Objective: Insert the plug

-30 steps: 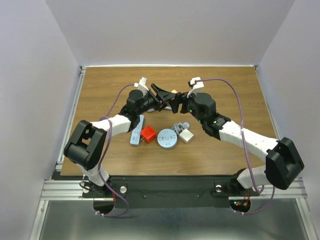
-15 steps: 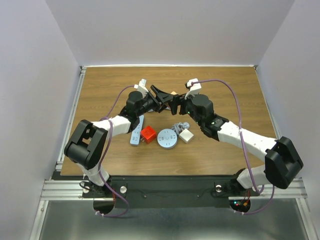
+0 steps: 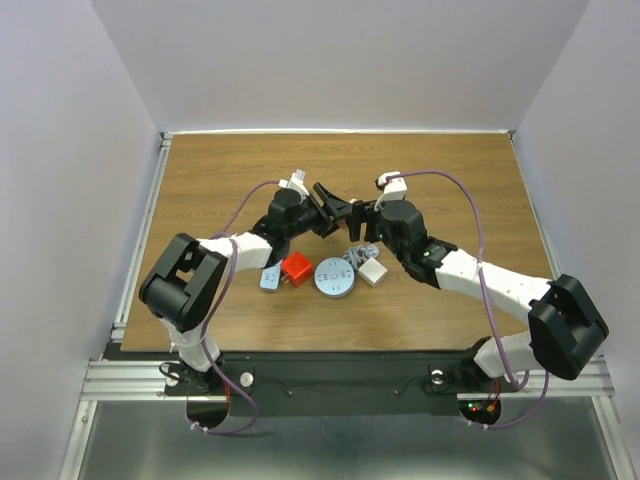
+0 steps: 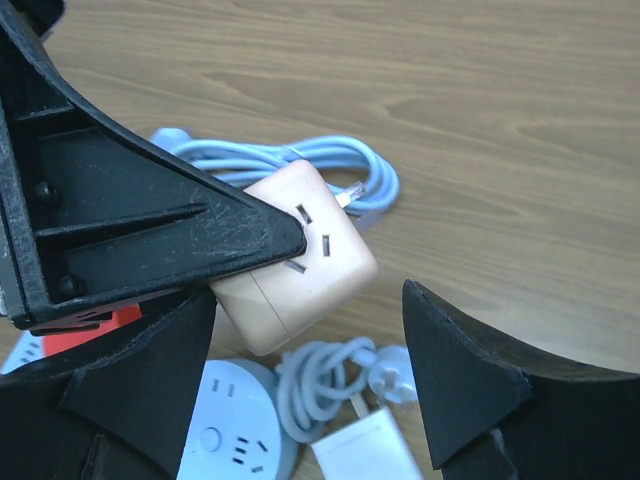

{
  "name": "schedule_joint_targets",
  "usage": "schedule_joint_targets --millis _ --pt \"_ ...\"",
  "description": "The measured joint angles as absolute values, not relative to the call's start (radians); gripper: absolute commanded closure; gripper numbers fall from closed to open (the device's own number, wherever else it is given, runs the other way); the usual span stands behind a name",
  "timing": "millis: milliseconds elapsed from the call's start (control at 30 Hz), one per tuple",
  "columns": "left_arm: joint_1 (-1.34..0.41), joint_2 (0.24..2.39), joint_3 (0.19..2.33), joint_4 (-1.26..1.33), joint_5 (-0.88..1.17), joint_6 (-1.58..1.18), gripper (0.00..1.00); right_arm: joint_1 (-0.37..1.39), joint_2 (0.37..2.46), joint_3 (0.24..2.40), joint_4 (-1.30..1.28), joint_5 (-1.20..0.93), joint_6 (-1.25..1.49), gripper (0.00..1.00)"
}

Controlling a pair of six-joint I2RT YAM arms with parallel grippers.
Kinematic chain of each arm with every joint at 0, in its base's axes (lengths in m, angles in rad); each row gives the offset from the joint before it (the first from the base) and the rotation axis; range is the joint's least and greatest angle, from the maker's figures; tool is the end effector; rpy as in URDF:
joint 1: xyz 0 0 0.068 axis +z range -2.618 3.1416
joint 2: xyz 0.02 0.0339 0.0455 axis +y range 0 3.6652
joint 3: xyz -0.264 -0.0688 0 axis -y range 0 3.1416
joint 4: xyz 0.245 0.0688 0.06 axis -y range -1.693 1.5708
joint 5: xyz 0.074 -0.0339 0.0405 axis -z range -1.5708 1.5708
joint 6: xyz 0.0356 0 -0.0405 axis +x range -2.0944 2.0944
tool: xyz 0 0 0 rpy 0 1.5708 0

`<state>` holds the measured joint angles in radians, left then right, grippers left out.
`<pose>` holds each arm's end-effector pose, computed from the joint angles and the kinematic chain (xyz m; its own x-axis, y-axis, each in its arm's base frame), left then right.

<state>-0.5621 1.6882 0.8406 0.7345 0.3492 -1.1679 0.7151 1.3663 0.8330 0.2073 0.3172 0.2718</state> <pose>0.3022 -0.2047 0.2196 -0.7628 -0.5411 -0.3541 0.2213 0.2960 -0.9292 0.2413 0.1949 0.2646 -0.3403 0.0423 -0.9394 -0.3203 0.9340 0.1581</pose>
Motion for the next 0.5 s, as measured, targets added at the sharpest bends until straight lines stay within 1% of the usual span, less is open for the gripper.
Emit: schedule_joint_targets --millis 167,300,500 --pt "-0.600 1.821 0.927 0.698 0.327 -1.161 1.00 0.699 1.353 0.807 0.155 0.418 0.295 0.18" --pt "-0.621 1.935 1.016 0.677 0.301 -1.172 1.00 0.673 1.298 0.789 0.125 0.488 0.303 0.17" --pt "-0.639 2.047 1.135 0.665 0.278 -1.190 1.00 0.651 1.221 0.741 0.111 0.527 0.319 0.16"
